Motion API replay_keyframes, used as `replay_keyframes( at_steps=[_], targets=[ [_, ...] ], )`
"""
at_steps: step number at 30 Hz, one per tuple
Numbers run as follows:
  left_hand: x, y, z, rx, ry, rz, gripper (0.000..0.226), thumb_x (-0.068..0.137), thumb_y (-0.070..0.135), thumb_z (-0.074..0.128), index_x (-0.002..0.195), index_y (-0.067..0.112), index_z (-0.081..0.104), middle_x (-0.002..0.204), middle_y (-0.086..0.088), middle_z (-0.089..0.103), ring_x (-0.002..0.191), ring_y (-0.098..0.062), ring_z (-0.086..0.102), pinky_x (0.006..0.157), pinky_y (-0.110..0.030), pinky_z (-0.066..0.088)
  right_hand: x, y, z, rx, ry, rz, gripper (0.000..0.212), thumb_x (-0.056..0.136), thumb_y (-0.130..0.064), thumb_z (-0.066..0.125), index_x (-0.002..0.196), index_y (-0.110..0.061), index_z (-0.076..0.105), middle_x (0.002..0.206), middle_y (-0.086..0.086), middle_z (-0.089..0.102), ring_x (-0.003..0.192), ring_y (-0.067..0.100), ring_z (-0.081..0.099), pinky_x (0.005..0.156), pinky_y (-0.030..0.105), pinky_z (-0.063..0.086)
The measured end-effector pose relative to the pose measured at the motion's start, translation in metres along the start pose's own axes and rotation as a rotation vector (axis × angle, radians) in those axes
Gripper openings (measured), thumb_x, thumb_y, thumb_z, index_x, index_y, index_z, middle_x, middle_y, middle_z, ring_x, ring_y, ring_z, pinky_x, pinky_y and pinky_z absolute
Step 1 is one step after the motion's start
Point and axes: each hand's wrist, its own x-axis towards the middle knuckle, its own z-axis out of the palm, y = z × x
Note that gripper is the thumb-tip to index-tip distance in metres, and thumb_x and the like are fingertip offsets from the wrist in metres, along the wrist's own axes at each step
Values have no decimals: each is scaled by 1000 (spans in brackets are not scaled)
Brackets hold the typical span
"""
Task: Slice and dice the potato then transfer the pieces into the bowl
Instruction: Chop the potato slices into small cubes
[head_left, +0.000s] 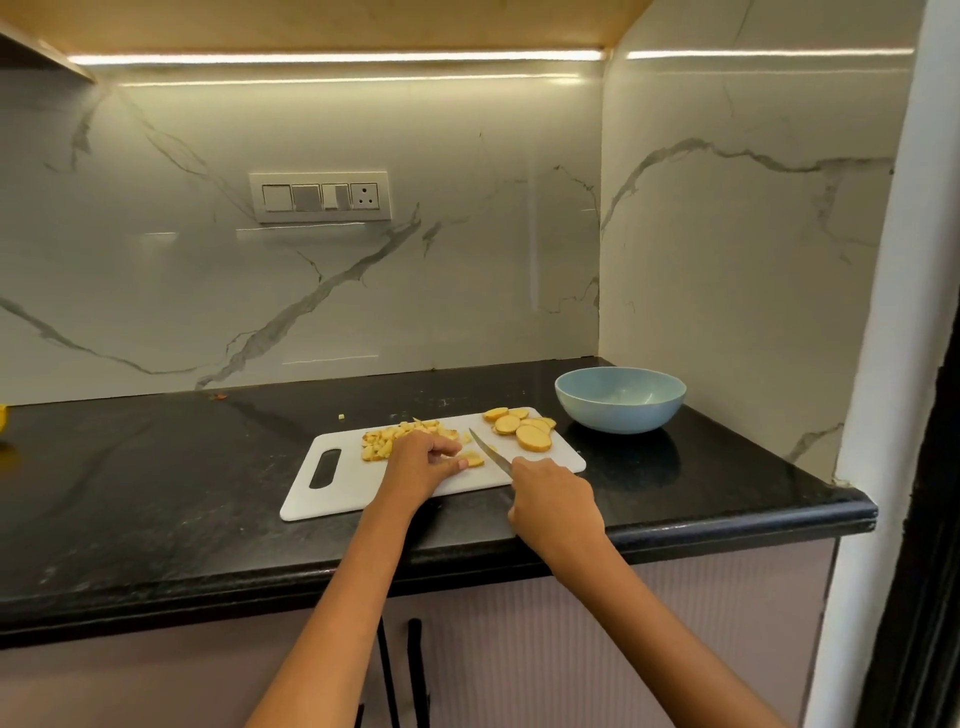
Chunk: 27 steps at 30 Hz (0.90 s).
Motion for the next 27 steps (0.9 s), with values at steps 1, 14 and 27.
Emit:
replay_keyframes(
  at_steps=[1, 14, 27],
  targets=[
    [0, 0, 0, 9, 3, -3, 32, 82, 18, 70, 112, 8, 67, 116, -8, 66, 94, -9, 53, 83, -19, 41, -1, -1, 1, 1, 0, -6, 28, 95, -20, 50, 122, -11, 50, 110, 7, 59, 94, 18, 59, 77, 27, 46],
    [4, 4, 0, 58, -33, -21, 22, 83, 17, 69, 103, 9, 72, 109, -6, 69, 89, -11, 53, 76, -22, 42, 0, -8, -1, -16, -17, -40, 27, 96, -18, 50, 122, -10, 52, 112, 9, 59, 96, 19, 59, 78, 26, 45],
    [0, 5, -1, 64, -17, 24, 18, 82, 16, 69, 98, 8, 73, 102, -5, 71, 84, -9, 53, 75, -21, 42, -3, -14, 1, -133, 9, -82, 27, 97, -12, 48, 124, -7, 50, 117, 10, 57, 102, 22, 59, 84, 30, 47]
  ],
)
